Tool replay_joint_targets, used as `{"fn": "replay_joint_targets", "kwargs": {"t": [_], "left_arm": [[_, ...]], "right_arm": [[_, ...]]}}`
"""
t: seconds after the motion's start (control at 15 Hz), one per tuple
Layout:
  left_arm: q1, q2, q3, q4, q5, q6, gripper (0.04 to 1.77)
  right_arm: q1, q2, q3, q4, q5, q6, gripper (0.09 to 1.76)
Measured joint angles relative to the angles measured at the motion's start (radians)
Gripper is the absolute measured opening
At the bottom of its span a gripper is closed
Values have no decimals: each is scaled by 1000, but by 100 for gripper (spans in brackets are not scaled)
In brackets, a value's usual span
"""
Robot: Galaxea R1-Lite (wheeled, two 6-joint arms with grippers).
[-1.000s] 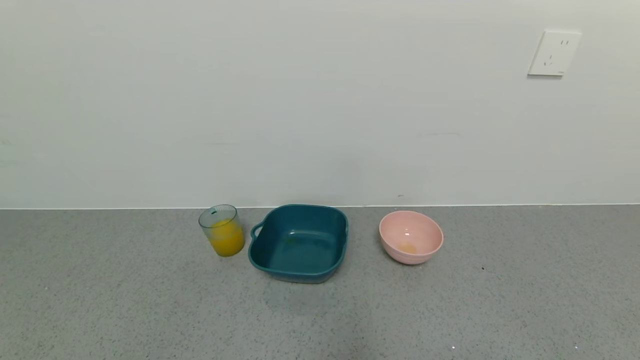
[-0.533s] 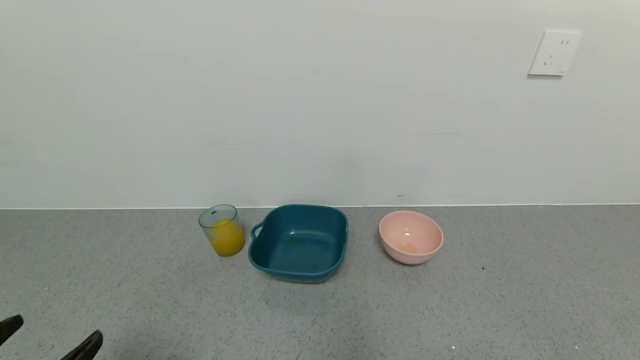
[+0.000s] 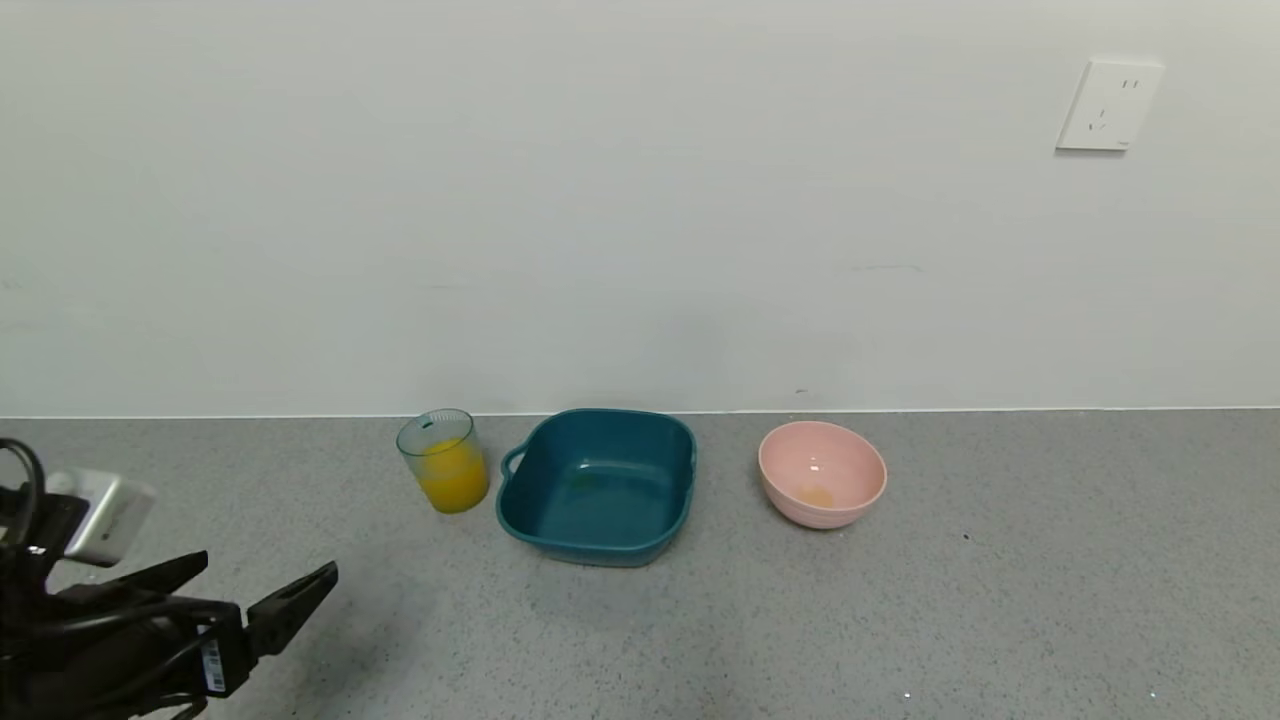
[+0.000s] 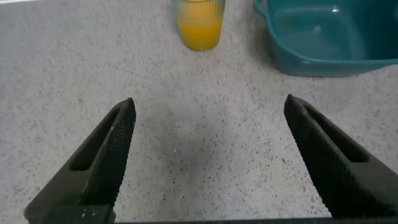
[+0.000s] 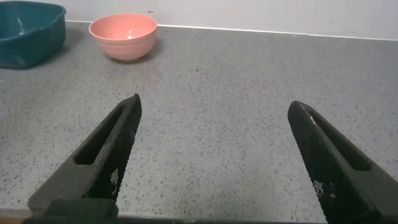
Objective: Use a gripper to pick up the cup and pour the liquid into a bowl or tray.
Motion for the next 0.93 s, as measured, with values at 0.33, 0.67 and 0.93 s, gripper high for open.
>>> {"fn": "replay_joint_targets", "kwargs": {"t": [0.33,0.67,0.93], "left_arm": [[3,239,-5,-153,-4,-2,172],[3,410,-16,-270,-10,4,172],[1,549,-22,-467,-11,6,172]], "right_arm": [[0,0,0,0,0,0,171],[0,0,0,0,0,0,171],[0,0,0,0,0,0,171]]}}
